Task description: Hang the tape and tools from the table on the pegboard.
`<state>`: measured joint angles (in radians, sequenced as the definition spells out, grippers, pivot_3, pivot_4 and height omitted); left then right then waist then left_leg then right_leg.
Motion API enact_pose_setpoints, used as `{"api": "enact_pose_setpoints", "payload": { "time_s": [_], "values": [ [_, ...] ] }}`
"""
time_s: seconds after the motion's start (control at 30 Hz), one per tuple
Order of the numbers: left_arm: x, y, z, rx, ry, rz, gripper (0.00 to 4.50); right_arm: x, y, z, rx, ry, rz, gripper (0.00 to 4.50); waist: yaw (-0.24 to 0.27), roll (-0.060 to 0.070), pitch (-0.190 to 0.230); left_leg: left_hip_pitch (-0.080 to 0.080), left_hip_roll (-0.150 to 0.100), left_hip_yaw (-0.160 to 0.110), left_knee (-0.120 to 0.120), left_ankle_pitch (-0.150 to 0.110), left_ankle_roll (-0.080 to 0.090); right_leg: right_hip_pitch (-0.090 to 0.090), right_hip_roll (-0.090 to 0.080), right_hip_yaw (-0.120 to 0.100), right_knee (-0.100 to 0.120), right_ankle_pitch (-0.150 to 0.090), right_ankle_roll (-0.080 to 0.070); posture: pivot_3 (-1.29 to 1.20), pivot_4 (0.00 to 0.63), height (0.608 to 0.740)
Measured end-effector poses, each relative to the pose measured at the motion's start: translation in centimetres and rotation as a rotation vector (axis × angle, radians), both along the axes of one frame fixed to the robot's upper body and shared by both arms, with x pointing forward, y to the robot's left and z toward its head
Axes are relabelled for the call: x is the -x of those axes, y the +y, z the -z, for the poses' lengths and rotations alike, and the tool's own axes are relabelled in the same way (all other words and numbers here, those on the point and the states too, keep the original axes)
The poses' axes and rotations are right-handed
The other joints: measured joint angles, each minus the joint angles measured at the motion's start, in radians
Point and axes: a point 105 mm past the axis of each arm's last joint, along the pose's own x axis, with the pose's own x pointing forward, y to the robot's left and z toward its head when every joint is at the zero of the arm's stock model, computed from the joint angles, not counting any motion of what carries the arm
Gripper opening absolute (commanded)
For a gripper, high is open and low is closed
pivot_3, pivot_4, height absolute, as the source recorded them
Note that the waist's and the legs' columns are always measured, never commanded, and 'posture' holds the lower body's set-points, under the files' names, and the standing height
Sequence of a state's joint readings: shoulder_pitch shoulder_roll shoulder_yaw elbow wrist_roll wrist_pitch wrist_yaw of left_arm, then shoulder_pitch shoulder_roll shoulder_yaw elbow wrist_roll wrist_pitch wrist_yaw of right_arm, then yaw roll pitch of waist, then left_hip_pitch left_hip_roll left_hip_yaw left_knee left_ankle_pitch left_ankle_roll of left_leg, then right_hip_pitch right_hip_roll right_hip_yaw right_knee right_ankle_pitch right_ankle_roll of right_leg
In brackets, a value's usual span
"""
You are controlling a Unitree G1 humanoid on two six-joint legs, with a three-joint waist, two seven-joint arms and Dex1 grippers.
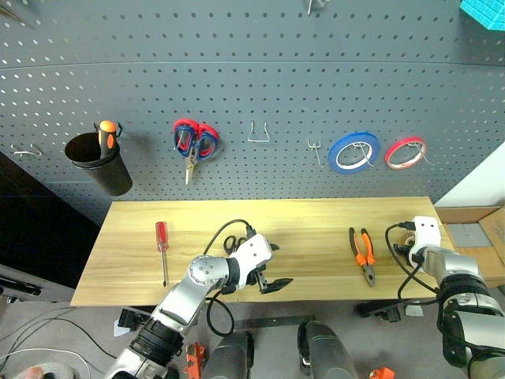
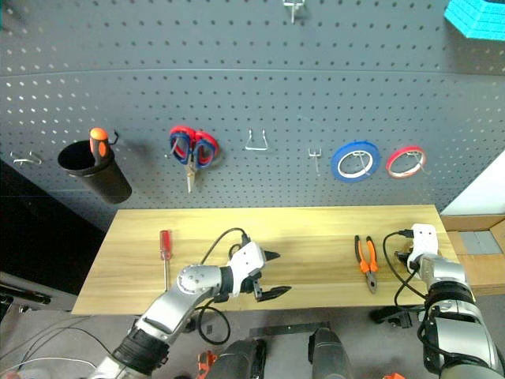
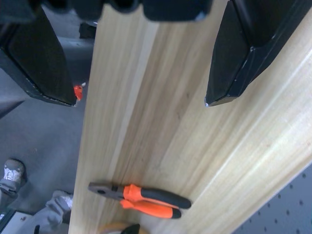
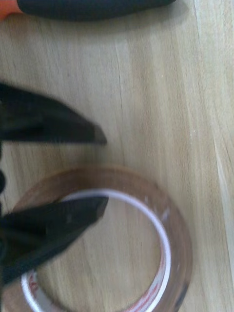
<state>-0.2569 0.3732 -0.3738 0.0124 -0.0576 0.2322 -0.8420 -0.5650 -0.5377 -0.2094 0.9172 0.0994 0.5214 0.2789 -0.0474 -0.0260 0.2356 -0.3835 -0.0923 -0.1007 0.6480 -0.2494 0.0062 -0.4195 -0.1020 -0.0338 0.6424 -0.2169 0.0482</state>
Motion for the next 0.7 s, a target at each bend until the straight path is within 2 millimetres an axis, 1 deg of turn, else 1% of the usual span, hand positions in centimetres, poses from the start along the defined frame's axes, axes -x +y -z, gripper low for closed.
{"api": "enact_pose_setpoints", "payload": {
  "time_s": [0.03,0.1,0.17,0.23,0.27,0.3,0.33,0.37,0.4,0.47,0.53,0.57,0.6,0.63,0.7],
  "values": [
    [-0.2,-0.2,-0.3,0.013,-0.006,-0.002,4.5,0.0,0.0,-0.1,0.007,0.0,-0.004,0.1,0.0,0.0,0.0,0.0,0.0,0.0,0.0,0.0,0.0,0.0,0.0,0.0,0.0,0.0,0.0,-0.13,0.236,0.74],
    [-0.9,-0.4,-1.4,0.067,-0.036,-0.016,4.5,0.5,0.2,-0.2,0.033,0.004,-0.028,0.1,0.001,0.001,0.0,-0.001,0.0,-0.001,0.0,0.0,0.0,-0.001,0.0,0.0,0.0,0.0,0.0,-0.15,0.231,0.74],
    [-1.6,-0.3,-2.4,0.119,-0.064,-0.046,4.5,1.0,0.6,-0.6,0.053,0.004,-0.057,0.1,0.0,0.002,-0.001,-0.002,0.0,-0.001,-0.001,0.0,0.0,-0.002,0.0,0.0,0.0,0.0,0.0,-0.17,0.227,0.74],
    [-2.1,-0.1,-3.0,0.172,-0.085,-0.072,4.5,1.5,1.3,-1.8,0.07,-0.019,-0.105,0.1,-0.001,0.005,0.0,-0.003,0.0,-0.001,-0.001,0.0,0.0,-0.003,0.0,0.0,0.0,0.0,0.0,-0.2,0.225,0.74],
    [-2.4,0.1,-3.4,0.208,-0.099,-0.087,4.5,1.9,2.3,-3.0,0.066,-0.047,-0.153,0.1,-0.004,0.006,0.0,-0.004,0.0,-0.001,-0.001,0.0,0.0,-0.004,0.0,0.0,0.0,0.0,0.0,-0.21,0.224,0.74],
    [-2.7,0.4,-3.7,0.233,-0.113,-0.103,4.5,2.1,3.6,-4.3,0.048,-0.08,-0.208,0.1,-0.01,0.006,0.0,-0.004,0.001,-0.001,-0.001,0.0,0.0,-0.004,0.0,0.0,0.0,0.0,0.001,-0.22,0.224,0.74],
    [-2.8,0.6,-4.3,0.274,-0.128,-0.11,4.5,2.6,5.0,-6.0,0.029,-0.119,-0.271,0.1,-0.013,0.008,0.001,-0.005,0.001,-0.001,-0.001,0.0,0.0,-0.005,0.0,0.0,0.0,0.0,0.001,-0.25,0.224,0.74],
    [-2.8,1.1,-5.0,0.336,-0.134,-0.13,4.5,3.4,7.8,-8.5,-0.005,-0.187,-0.395,0.1,-0.018,0.008,0.001,-0.006,0.002,-0.001,0.0,0.0,0.0,-0.006,0.001,0.0,0.0,-0.001,0.001,-0.26,0.224,0.74],
    [-2.9,1.5,-5.2,0.356,-0.134,-0.143,4.5,3.7,9.4,-9.7,-0.032,-0.226,-0.466,0.1,-0.023,0.008,0.001,-0.006,0.002,-0.002,0.0,0.0,0.0,-0.005,0.001,-0.001,0.0,-0.001,0.001,-0.27,0.224,0.74],
    [-3.1,2.4,-5.7,0.398,-0.149,-0.176,4.5,5.4,14.6,-13.8,-0.081,-0.346,-0.692,0.1,-0.035,0.008,0.002,-0.005,0.003,-0.002,0.001,0.0,-0.001,-0.005,0.002,-0.003,0.0,0.0,0.002,-0.28,0.219,0.74],
    [-3.1,3.3,-5.8,0.413,-0.159,-0.209,4.5,6.8,18.2,-16.1,-0.116,-0.418,-0.845,0.1,-0.039,0.007,0.002,-0.003,0.003,-0.003,0.001,0.0,-0.001,-0.002,0.002,-0.004,0.0,0.0,0.002,-0.29,0.213,0.74],
    [-3.0,3.6,-5.9,0.42,-0.163,-0.221,4.5,7.1,19.5,-17.0,-0.137,-0.456,-0.879,0.1,-0.042,0.006,0.002,-0.003,0.003,-0.002,0.001,0.0,-0.001,-0.002,0.002,-0.004,0.0,0.0,0.003,-0.29,0.209,0.74],
    [-2.9,3.8,-5.9,0.424,-0.165,-0.229,4.5,7.1,20.3,-17.7,-0.147,-0.482,-0.9,0.1,-0.041,0.006,0.002,-0.003,0.002,-0.002,0.002,0.0,-0.001,-0.002,0.002,-0.004,-0.001,0.001,0.004,-0.29,0.203,0.74],
    [-2.8,4.1,-5.9,0.431,-0.173,-0.244,4.5,6.9,20.9,-18.4,-0.15,-0.511,-0.908,0.1,-0.041,0.006,0.002,-0.003,0.002,-0.001,0.002,0.0,-0.001,-0.002,0.002,-0.003,-0.001,0.001,0.004,-0.28,0.198,0.74],
    [-2.7,4.5,-5.9,0.433,-0.176,-0.264,4.5,6.0,21.6,-20.0,-0.151,-0.587,-0.886,0.1,-0.04,0.006,0.002,-0.004,0.001,-0.001,0.003,0.0,-0.001,-0.003,0.002,-0.003,-0.001,0.002,0.005,-0.28,0.19,0.74]
  ]
}}
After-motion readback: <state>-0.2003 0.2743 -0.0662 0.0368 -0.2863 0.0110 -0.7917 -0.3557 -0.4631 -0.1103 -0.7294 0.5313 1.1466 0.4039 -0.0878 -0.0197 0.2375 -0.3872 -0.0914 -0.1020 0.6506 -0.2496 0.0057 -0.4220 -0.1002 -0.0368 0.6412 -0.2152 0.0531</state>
